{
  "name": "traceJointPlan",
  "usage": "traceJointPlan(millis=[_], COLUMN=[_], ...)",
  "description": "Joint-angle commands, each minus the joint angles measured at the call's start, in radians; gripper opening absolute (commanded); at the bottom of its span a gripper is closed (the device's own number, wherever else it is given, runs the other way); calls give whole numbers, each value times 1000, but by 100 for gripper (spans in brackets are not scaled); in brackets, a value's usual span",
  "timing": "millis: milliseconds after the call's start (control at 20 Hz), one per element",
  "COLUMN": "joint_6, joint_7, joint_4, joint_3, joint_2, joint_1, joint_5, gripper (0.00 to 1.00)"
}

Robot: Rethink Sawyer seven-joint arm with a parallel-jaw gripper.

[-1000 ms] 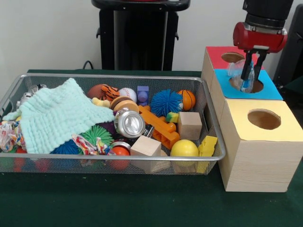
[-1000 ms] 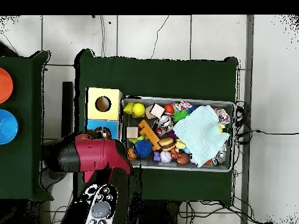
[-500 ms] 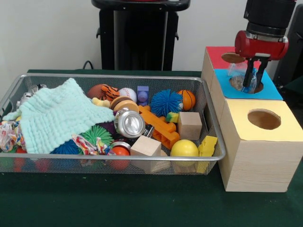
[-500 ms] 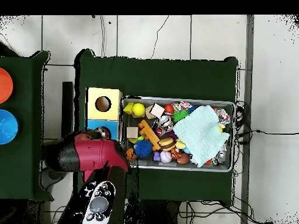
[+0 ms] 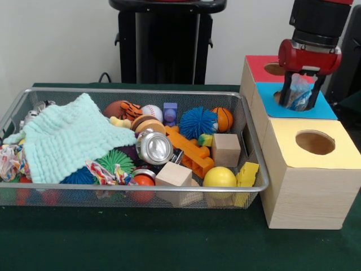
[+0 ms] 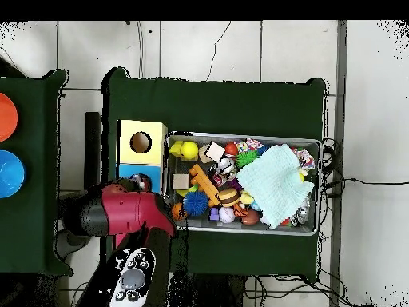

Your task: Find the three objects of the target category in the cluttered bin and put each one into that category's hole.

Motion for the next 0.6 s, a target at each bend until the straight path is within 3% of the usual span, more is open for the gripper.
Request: traceJointPlan(millis=[50,200,600], joint_6=[-75,-80,-55], joint_7=[250,229,206], joint_4=[33,56,100], joint_3=[35,81,106], joint_2=[70,59,4], joint_1=[-12,-53,-81], joint_5=[41,47,52], gripper=[100,100,100])
